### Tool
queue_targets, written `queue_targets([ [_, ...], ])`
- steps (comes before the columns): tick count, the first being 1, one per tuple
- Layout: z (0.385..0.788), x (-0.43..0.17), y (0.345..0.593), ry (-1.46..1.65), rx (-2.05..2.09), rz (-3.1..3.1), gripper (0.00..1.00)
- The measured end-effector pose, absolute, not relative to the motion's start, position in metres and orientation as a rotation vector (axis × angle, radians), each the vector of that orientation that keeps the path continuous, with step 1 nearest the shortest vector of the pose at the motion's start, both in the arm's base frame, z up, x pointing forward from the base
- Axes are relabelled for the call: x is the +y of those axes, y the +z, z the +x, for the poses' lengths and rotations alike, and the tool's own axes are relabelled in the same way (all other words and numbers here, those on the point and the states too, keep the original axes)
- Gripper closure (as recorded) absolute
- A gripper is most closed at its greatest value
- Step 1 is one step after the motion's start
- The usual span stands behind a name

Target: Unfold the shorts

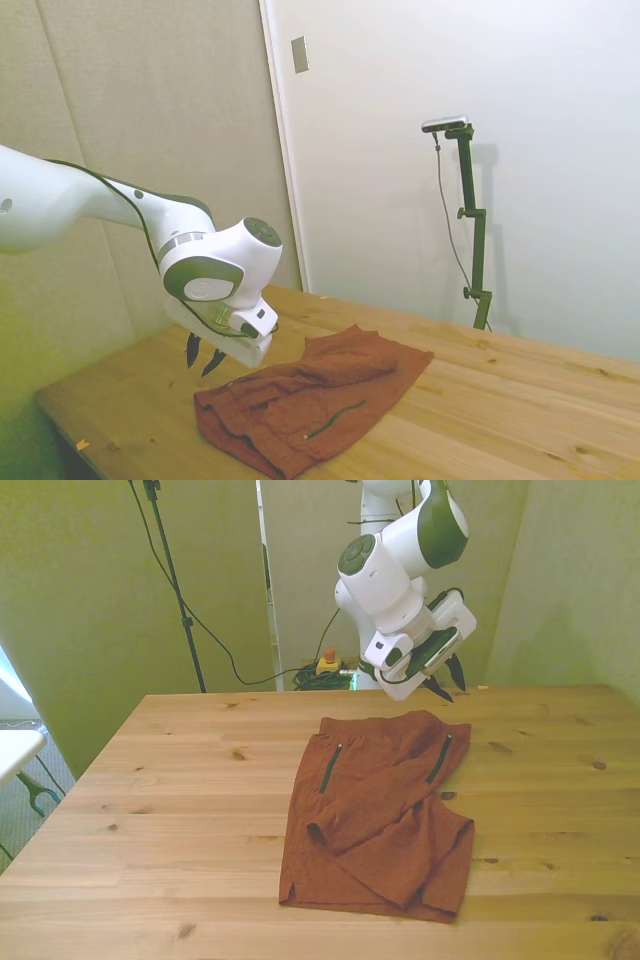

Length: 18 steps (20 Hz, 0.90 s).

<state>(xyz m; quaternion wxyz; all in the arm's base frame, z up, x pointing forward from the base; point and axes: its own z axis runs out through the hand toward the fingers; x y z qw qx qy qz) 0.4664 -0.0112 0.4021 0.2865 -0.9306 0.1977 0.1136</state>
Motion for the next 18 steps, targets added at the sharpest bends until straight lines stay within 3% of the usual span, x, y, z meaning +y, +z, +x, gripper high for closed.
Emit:
queue_targets([
  [4,0.486,-0.035,0.427,0.131,0.719,-2.531,0.0],
  [9,0.535,-0.108,0.468,-0.126,1.013,-2.55,0.0],
  [11,0.563,-0.122,0.468,-0.219,1.126,-2.553,0.0],
  [18,0.643,-0.115,0.433,-0.389,1.511,-2.657,0.0],
])
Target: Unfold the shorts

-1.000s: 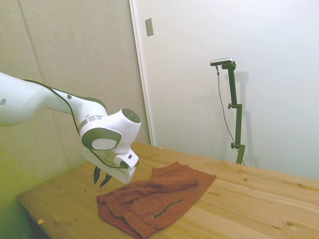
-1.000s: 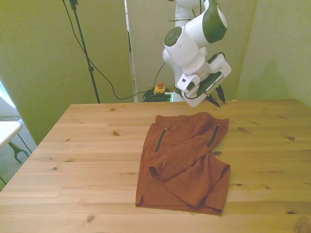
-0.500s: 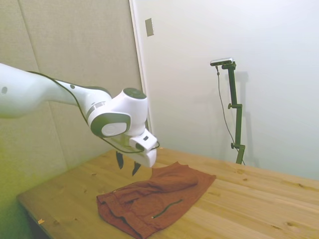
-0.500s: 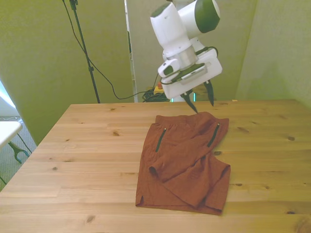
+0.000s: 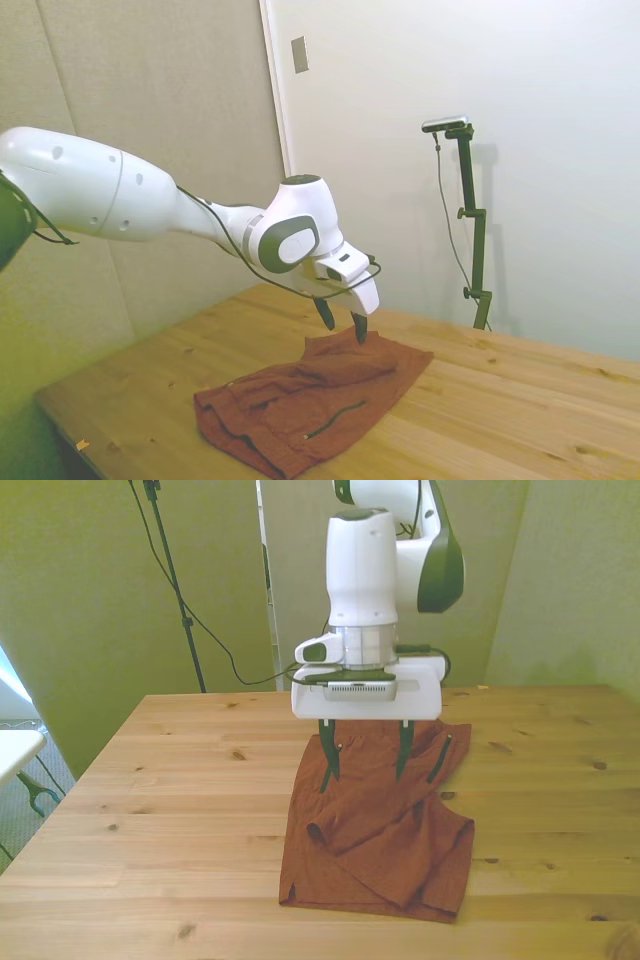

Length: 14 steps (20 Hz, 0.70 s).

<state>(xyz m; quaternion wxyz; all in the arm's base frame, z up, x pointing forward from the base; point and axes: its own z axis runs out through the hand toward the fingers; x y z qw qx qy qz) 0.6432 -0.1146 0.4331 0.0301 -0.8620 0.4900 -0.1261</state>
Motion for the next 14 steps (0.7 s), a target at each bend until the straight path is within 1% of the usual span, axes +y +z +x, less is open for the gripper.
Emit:
queue_targets([
  [4,0.669,-0.097,0.427,-0.423,1.725,-2.76,0.0],
  [9,0.688,-0.086,0.405,-0.353,1.944,-2.93,0.0],
  [14,0.714,-0.087,0.4,-0.431,1.991,-2.991,0.0],
])
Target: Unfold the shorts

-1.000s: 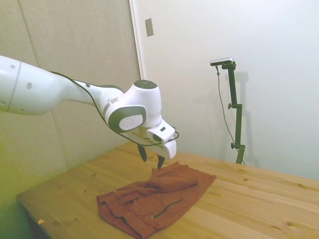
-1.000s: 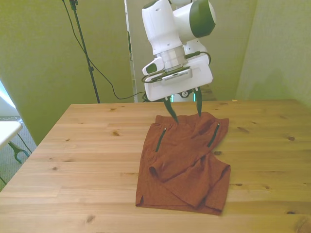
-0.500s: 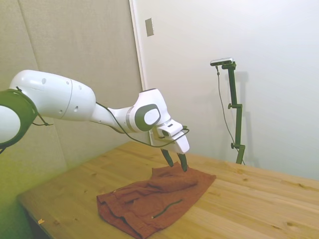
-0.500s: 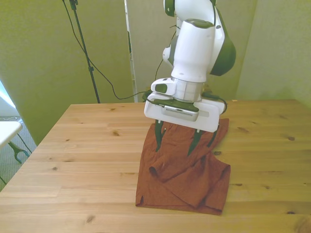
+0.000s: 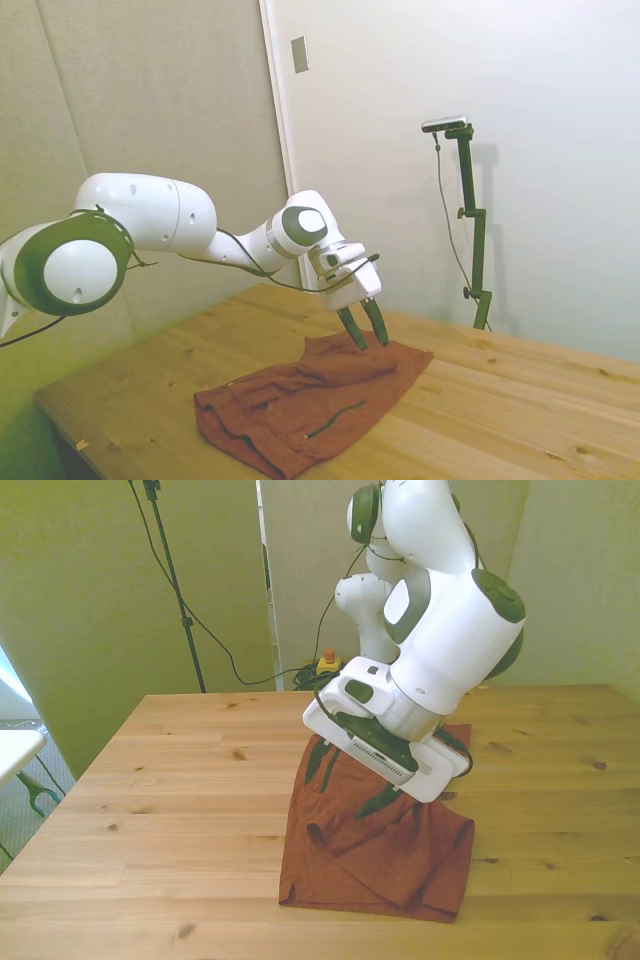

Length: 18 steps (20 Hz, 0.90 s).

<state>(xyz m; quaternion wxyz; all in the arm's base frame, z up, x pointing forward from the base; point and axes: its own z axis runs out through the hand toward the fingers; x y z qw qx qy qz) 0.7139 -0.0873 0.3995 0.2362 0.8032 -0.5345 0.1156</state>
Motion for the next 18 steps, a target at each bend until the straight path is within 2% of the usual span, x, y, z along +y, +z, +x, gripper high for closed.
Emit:
queue_targets([
  [6,0.729,-0.083,0.389,0.334,-1.46,2.209,0.0],
  [12,0.732,-0.083,0.361,0.299,-1.44,2.202,0.0],
  [18,0.73,-0.089,0.353,0.278,-1.43,2.18,0.0],
])
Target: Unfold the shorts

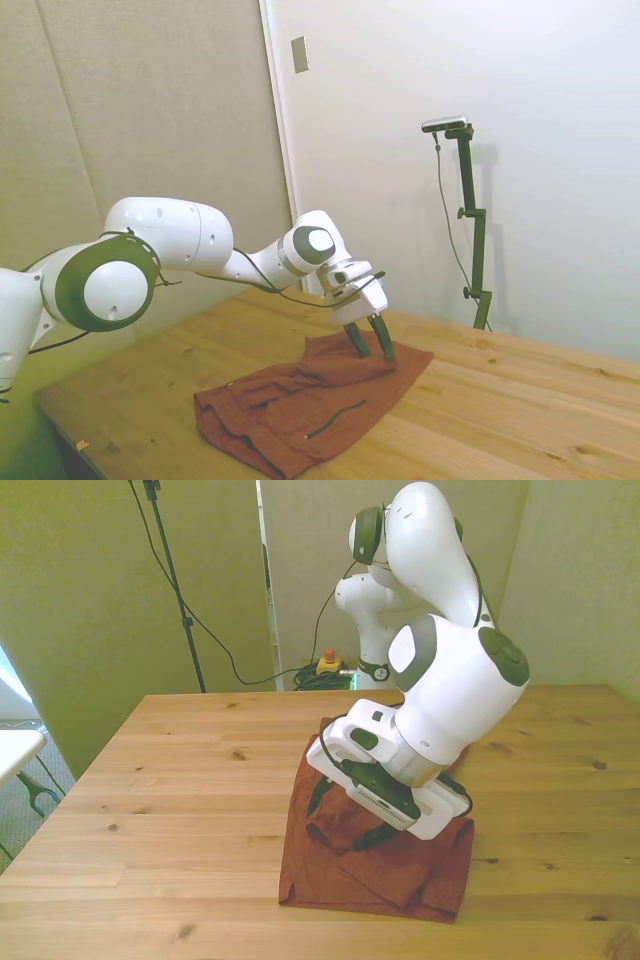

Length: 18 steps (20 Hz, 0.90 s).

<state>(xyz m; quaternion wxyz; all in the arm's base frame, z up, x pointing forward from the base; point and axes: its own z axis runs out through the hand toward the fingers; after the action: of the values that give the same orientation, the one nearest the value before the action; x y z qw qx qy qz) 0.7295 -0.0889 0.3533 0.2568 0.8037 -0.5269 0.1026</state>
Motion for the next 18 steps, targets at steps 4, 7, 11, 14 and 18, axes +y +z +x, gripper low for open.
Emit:
queue_targets([
  [4,0.728,-0.093,0.352,0.272,-1.429,2.172,0.0],
  [7,0.727,-0.094,0.352,0.266,-1.416,2.179,0.0],
  [11,0.724,-0.096,0.351,0.25,-1.393,2.188,0.0],
  [14,0.721,-0.099,0.35,0.242,-1.38,2.196,1.0],
  [18,0.716,-0.101,0.351,0.249,-1.376,2.209,1.0],
])
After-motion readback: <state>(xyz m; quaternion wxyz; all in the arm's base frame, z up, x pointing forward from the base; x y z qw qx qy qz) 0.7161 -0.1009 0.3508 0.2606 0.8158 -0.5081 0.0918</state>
